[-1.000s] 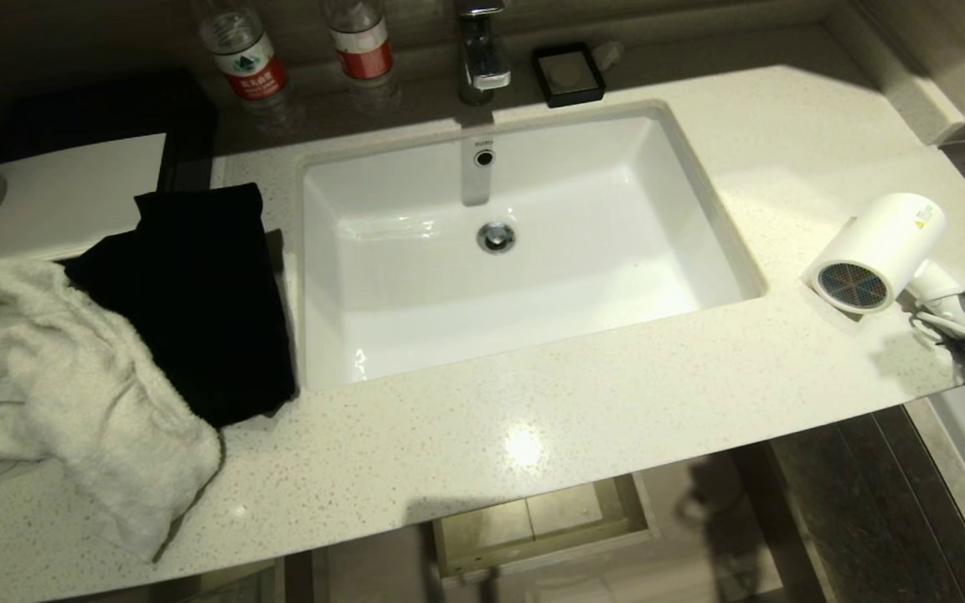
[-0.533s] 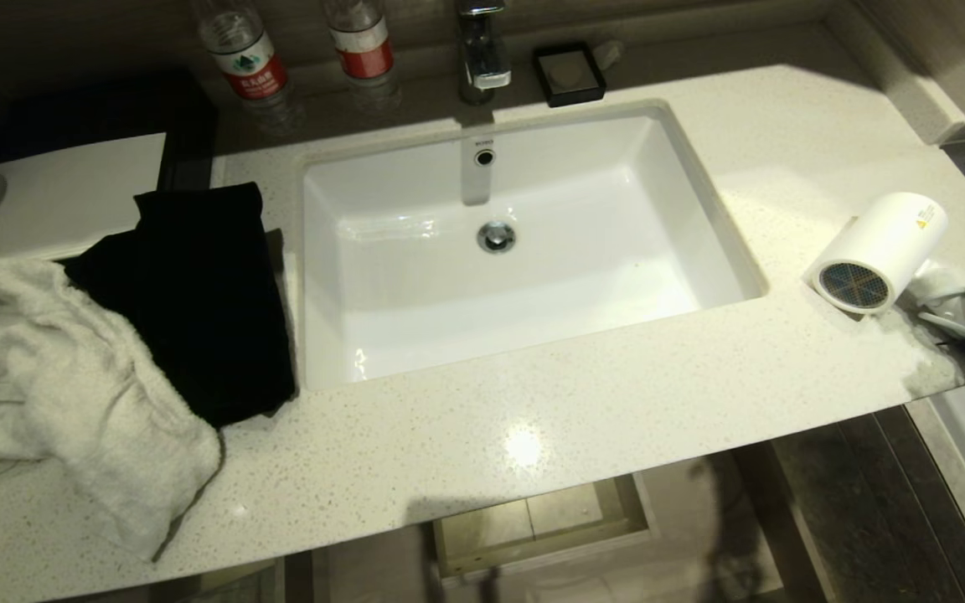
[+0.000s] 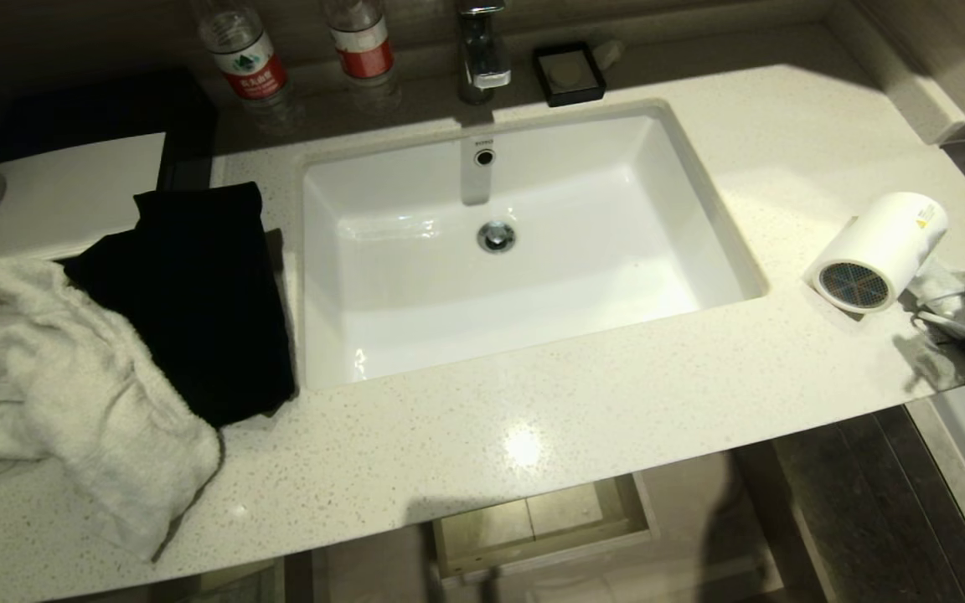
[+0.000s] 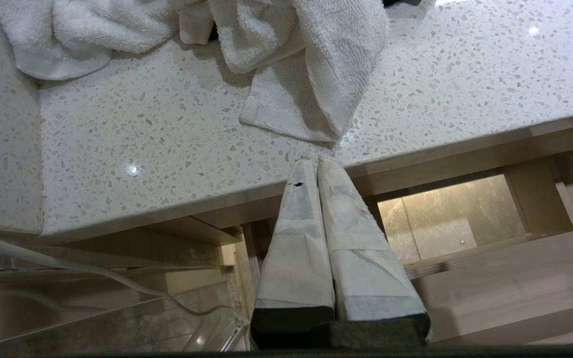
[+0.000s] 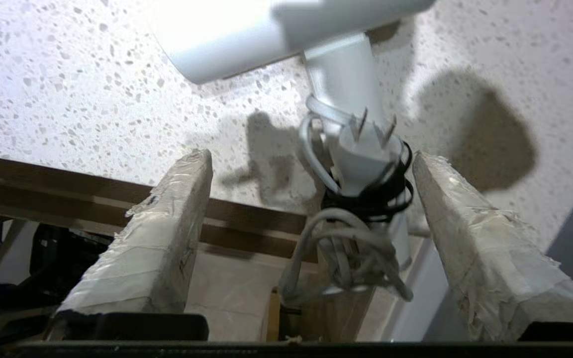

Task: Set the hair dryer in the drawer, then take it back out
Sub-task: Pick up the hairdryer

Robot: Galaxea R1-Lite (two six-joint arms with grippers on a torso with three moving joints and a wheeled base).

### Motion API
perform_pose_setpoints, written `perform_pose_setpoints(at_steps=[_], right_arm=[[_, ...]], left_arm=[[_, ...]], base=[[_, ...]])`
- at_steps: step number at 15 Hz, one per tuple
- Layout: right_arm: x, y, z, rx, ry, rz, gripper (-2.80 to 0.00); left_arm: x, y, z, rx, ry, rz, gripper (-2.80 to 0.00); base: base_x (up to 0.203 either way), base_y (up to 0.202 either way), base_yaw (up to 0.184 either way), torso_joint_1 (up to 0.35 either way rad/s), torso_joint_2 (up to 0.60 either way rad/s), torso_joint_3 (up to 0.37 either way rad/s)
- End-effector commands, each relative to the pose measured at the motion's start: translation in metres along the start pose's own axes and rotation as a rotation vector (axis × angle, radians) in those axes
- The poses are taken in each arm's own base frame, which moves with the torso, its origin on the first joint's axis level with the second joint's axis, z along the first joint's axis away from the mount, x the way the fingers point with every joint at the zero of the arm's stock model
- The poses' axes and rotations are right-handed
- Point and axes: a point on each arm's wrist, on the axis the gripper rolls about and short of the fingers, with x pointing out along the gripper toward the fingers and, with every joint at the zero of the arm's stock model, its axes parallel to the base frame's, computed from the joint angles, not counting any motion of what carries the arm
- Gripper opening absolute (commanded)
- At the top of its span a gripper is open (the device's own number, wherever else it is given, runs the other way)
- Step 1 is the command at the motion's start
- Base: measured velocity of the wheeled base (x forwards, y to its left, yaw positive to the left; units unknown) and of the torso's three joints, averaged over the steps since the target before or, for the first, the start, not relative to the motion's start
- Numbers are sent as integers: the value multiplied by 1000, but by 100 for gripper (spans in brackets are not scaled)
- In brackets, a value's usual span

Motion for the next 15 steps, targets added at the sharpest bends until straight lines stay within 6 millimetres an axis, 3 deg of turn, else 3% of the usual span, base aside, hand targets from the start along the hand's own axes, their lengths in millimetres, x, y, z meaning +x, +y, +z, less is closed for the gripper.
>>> perform_pose_setpoints(at_steps=[1,6,10,15], right_arm=[[18,-10,-1,3,-2,64,0],[18,-10,-1,3,-2,64,0],[44,-34,7,-12,6,73,0],[58,-40,2,-53,49,112,0]], left_arm=[[0,0,0,0,1,0,-280],[0,0,0,0,1,0,-280],[0,0,0,0,1,0,-280],[0,0,0,0,0,0,-280]], base=[[0,0,0,0,0,0],[0,0,0,0,0,0],[0,0,0,0,0,0],[0,0,0,0,0,0]])
